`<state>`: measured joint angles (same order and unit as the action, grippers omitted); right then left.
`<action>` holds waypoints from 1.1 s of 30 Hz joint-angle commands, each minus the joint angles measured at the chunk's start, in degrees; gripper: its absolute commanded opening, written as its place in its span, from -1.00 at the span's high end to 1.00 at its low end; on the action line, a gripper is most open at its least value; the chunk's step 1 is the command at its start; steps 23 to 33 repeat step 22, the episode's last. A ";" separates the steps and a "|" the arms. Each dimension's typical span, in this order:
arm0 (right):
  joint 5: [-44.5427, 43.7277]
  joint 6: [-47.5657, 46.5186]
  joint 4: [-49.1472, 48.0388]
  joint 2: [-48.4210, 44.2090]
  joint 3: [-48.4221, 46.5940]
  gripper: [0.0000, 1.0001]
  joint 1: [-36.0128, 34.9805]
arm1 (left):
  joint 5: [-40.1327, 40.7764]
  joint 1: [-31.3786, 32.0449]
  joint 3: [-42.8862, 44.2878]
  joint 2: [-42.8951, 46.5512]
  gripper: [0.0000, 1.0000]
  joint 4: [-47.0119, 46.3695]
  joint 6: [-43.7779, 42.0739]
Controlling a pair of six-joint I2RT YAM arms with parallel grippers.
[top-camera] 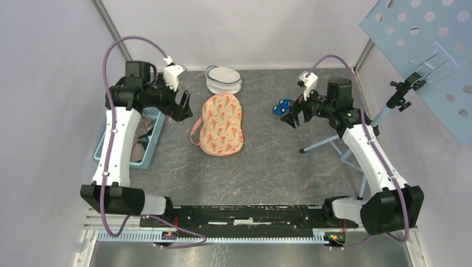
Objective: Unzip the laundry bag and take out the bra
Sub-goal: Reset both arms
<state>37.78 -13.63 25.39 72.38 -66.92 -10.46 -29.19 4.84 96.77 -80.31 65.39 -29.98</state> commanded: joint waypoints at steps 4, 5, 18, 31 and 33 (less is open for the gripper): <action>2.00 0.43 -2.34 -4.93 11.72 -0.96 6.00 | -3.94 -8.65 -20.37 9.47 -1.00 -7.24 18.58; 1.34 0.15 -2.64 -5.46 13.33 -0.96 6.41 | -2.51 -8.86 -23.16 10.95 -1.00 -9.40 20.03; -2.00 -0.47 -7.36 -10.11 26.30 -0.96 7.95 | 3.16 -9.25 -36.03 20.44 -1.00 -15.20 24.27; -3.32 -0.26 -6.97 -11.23 26.06 -0.96 8.01 | 3.22 -9.28 -35.78 21.49 -1.00 -15.21 24.70; -3.32 -0.26 -6.97 -11.23 26.06 -0.96 8.01 | 3.22 -9.28 -35.78 21.49 -1.00 -15.21 24.70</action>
